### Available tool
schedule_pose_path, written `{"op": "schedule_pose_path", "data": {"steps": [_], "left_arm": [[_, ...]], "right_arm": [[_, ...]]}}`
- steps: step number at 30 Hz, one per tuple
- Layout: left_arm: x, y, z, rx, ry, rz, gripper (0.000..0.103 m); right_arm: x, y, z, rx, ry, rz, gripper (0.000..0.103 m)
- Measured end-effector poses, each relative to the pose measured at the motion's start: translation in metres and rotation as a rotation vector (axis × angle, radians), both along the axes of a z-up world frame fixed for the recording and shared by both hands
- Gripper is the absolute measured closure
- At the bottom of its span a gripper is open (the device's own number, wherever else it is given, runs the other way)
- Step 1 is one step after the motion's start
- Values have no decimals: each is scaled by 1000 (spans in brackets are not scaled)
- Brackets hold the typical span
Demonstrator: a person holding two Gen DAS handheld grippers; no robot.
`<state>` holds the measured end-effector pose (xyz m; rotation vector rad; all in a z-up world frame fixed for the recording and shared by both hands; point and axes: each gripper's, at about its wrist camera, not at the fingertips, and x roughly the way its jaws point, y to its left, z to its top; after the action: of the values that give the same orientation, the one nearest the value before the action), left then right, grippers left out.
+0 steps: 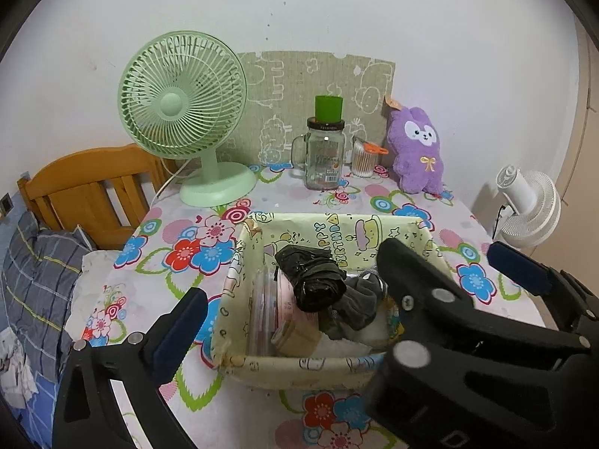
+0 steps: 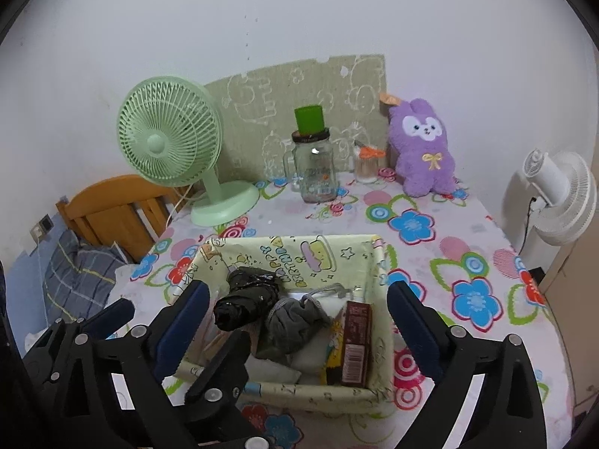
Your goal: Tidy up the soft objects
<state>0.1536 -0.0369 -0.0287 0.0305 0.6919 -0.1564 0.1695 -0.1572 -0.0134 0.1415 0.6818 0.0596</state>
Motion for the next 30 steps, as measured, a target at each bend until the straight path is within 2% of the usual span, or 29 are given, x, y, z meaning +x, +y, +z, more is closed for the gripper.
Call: {"op": "schedule_pose_path", "data": {"steps": [30], "left_arm": [[-103, 24, 43, -6, -144, 39, 0]], "right_arm": [[-114, -22, 56, -75, -127, -73, 1]]}}
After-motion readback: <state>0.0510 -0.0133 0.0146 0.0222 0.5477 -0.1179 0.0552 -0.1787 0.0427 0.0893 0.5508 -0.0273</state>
